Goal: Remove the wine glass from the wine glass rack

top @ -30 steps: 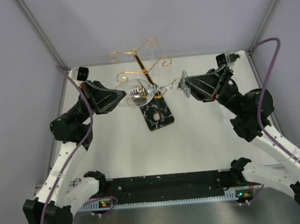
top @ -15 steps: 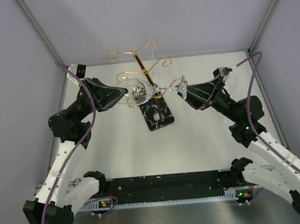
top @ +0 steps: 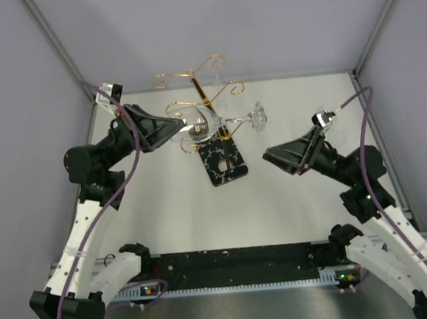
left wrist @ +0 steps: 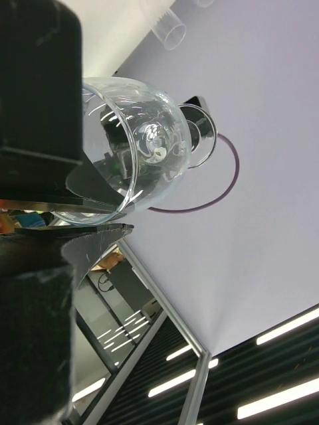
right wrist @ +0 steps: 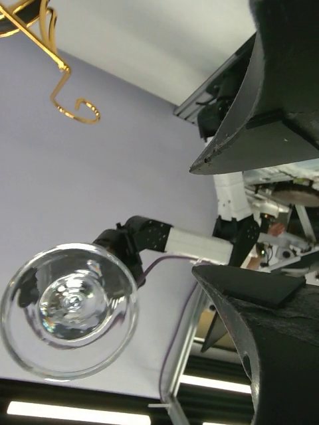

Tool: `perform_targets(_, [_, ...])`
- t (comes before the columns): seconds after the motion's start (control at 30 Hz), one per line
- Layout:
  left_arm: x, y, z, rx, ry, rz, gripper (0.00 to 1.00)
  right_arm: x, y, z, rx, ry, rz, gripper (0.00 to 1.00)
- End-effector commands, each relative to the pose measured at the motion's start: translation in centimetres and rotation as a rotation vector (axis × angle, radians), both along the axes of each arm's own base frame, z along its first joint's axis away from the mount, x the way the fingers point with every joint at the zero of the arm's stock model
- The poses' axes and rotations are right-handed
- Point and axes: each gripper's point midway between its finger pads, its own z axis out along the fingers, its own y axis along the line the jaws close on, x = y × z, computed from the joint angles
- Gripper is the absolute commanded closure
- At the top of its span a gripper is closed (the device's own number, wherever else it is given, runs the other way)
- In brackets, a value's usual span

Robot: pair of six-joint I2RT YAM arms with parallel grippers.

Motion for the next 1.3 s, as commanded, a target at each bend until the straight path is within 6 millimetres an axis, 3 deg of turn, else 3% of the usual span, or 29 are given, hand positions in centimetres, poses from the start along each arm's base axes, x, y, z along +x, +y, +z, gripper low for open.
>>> perform_targets(0.0, [-0.3, 0.4, 2.3, -0.018, -0.095, 0.061, 1.0, -1.7, -0.8, -3.1, -0.146, -0.023, 0.022, 0.44])
perform_targets(0.17, [-0.7, -0.6, 2.3, 0.016, -0.108, 0.053, 1.0, -1.9, -1.1, -4.4, -0.242, -0.048, 0.012, 0.44])
perform_targets(0.23, [-0.6, -1.5, 1.9, 0.058, -0.088, 0.055, 1.0, -1.9, -1.4, -3.5, -0.281, -0.098, -0.004, 0.44])
perform_targets(0.33, [-0.6, -3.6, 1.1, 0.122, -0.07, 0.043, 1.0, -2.2, -2.1, -0.5, -0.329, -0.193, -0.043, 0.44])
perform_targets(0.37, [-0.8, -4.1, 1.2, 0.151, -0.092, 0.061, 1.0, -2.5, -2.7, 1.6, -0.34, -0.244, -0.079, 0.44])
perform_targets(0.4, [-0.8, -4.7, 1.3, 0.177, -0.09, 0.073, 1.0, -2.1, -3.1, 1.6, -0.384, -0.25, -0.112, 0.44])
perform_targets(0.43, [-0.7, -5.3, 0.8, 0.211, -0.082, 0.083, 1.0, -2.2, -3.7, 3.5, -0.411, -0.301, -0.157, 0.43])
perform_targets(0.53, [-0.4, -7.5, -0.8, 0.281, -0.067, 0.08, 1.0, -1.1, -5.4, 5.0, -0.517, -0.331, -0.272, 0.43])
perform_targets(0.8, [1.4, -15.8, -8.6, 0.56, -0.001, 0.05, 1.0, -0.4, -9.1, 7.5, -0.675, -0.369, -0.47, 0.42])
perform_targets(0.9, [2.6, -16.6, -9.3, 0.585, -0.007, 0.094, 1.0, -1.2, -10.0, 8.3, -0.713, -0.386, -0.489, 0.41])
perform_targets(1.03, [4.1, -16.1, -9.0, 0.599, -0.026, 0.18, 1.0, -1.5, -10.5, 7.3, -0.75, -0.368, -0.487, 0.41])
perform_targets(1.27, [4.9, -15.8, -7.8, 0.59, -0.032, 0.23, 1.0, -1.4, -9.2, 0.7, -0.801, -0.237, -0.364, 0.41])
